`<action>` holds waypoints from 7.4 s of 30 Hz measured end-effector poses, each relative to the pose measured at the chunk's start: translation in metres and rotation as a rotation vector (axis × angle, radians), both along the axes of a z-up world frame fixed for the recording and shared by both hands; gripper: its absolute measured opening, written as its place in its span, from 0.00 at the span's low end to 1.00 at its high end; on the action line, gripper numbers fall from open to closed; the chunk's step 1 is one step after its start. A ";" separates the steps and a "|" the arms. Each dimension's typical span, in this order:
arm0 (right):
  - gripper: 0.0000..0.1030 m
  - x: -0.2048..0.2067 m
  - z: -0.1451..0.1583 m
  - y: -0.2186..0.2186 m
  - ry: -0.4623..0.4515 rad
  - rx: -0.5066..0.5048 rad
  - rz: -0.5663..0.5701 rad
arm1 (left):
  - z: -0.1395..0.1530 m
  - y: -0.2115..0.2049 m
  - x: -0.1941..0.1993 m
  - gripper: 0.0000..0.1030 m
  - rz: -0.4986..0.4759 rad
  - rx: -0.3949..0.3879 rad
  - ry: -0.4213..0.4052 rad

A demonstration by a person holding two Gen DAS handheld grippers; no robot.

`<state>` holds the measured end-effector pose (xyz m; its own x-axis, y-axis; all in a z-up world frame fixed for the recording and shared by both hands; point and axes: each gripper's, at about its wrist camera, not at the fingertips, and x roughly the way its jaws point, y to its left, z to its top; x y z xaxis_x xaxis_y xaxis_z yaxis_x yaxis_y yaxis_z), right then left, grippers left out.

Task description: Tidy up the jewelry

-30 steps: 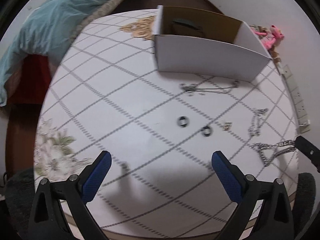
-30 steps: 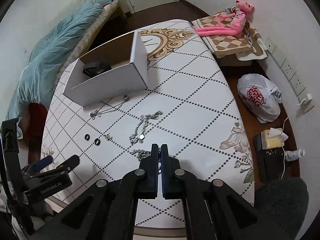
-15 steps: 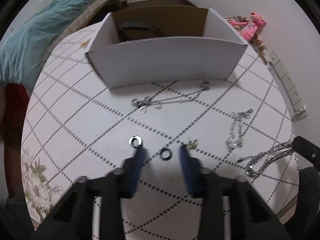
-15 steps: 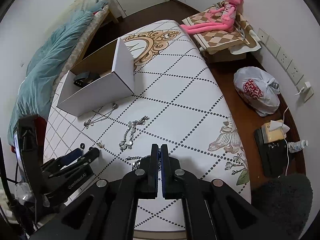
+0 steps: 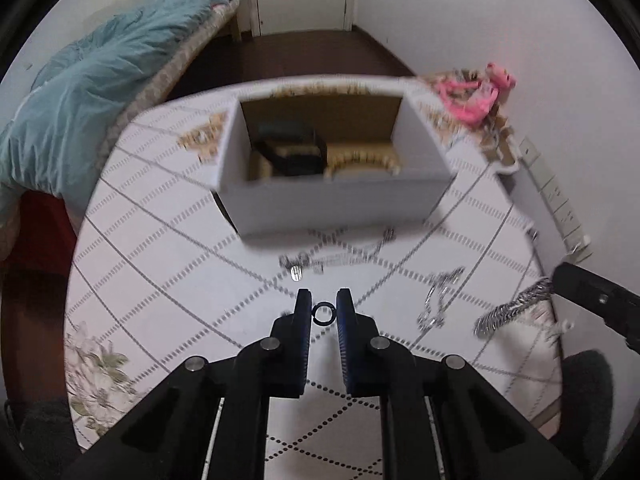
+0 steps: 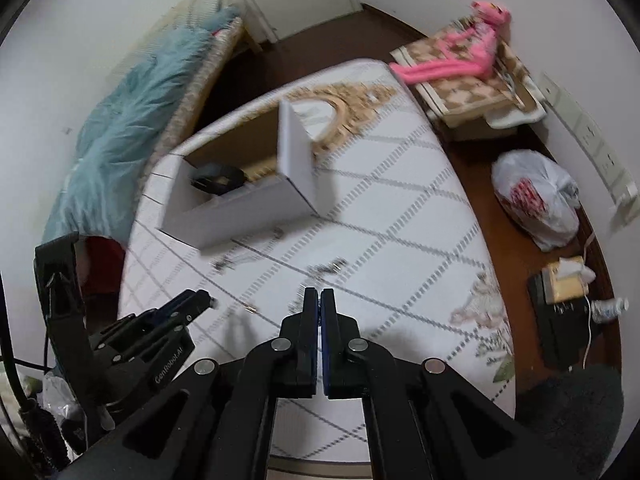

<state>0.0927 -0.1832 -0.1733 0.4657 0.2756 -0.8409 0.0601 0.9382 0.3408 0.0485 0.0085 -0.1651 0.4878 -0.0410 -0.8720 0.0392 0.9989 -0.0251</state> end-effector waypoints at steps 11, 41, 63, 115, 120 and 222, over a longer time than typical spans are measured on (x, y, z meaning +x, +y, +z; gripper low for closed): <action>0.01 0.068 0.079 0.031 -0.153 -0.004 0.115 | 0.074 0.031 0.055 0.10 0.004 -0.113 -0.070; 0.51 0.221 0.005 0.064 0.082 -0.134 0.198 | 0.043 0.084 0.143 1.00 0.160 -0.037 0.062; 0.96 0.152 -0.017 0.077 0.099 -0.391 0.117 | 0.027 0.072 0.096 1.00 0.204 0.086 0.014; 0.55 0.025 -0.076 0.094 0.070 -0.118 0.134 | -0.036 0.088 -0.020 1.00 0.295 0.180 0.135; 0.39 0.027 -0.091 0.115 0.060 -0.168 0.178 | -0.048 0.096 -0.019 1.00 0.305 0.185 0.153; 0.93 0.042 0.016 0.060 0.000 -0.288 0.043 | 0.055 0.061 -0.006 1.00 0.248 0.095 -0.079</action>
<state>0.1344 -0.1231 -0.1577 0.4585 0.0447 -0.8876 0.0184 0.9980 0.0597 0.0423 0.0699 -0.1099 0.5397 0.1681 -0.8249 -0.2087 0.9760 0.0624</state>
